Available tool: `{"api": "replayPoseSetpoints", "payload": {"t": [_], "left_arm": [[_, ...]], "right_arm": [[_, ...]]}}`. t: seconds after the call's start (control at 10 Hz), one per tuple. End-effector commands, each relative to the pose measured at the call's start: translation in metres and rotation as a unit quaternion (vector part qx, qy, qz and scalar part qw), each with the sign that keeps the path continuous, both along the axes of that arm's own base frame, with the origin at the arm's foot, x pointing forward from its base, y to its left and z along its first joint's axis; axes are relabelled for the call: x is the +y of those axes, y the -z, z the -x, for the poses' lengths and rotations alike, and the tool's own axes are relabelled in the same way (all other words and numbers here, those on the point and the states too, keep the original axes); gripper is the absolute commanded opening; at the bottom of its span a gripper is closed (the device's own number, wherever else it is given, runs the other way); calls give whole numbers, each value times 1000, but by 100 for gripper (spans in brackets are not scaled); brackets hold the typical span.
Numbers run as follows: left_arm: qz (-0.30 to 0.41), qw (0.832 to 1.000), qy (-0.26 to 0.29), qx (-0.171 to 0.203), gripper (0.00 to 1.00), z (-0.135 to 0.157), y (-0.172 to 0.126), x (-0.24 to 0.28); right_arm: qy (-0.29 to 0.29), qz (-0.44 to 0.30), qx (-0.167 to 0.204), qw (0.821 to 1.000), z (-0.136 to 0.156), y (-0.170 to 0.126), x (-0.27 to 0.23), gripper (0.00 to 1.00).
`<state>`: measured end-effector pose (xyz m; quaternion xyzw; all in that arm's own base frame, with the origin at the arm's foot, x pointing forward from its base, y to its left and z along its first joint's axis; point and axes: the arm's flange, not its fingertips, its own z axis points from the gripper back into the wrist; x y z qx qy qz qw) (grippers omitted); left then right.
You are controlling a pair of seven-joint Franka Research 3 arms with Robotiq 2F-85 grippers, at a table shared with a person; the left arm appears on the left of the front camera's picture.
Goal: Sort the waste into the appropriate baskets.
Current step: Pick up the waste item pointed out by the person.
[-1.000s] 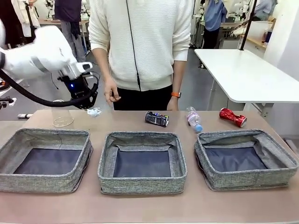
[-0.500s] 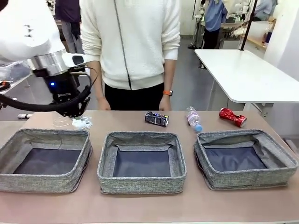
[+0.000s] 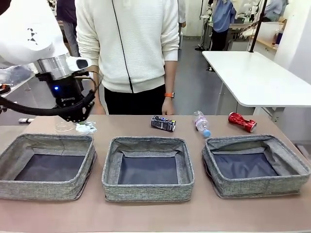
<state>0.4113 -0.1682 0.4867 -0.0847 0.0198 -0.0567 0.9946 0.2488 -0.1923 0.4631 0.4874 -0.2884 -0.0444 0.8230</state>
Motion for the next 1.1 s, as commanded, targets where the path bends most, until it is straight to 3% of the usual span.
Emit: {"api": "replayPoseSetpoints", "payload": {"t": [0.0,0.1,0.3,0.5,0.8,0.9,1.0], "left_arm": [[-53,998,-30,-33,1,31,-33,-73],[-87,995,-24,-37,1,43,-57,-114],[-126,992,-18,-7,1,47,-96,-191],[-165,984,-59,-7,1,52,-129,-249],[-130,990,-51,30,1,50,-195,-263],[-110,993,-21,19,1,57,-225,-260],[-101,994,-36,-14,1,63,-250,-259]], "right_arm": [[-2,-3,-17,1000,-3,-2,-1,100],[-2,-3,-17,1000,-3,-2,-1,100],[-2,-3,-17,1000,-3,-2,-1,100],[-2,-3,-17,1000,-3,-2,-1,100],[-2,-3,-17,1000,-3,-2,-1,100],[-2,-3,-17,1000,-3,-2,-1,100],[-2,-3,-17,1000,-3,-2,-1,100]]}}
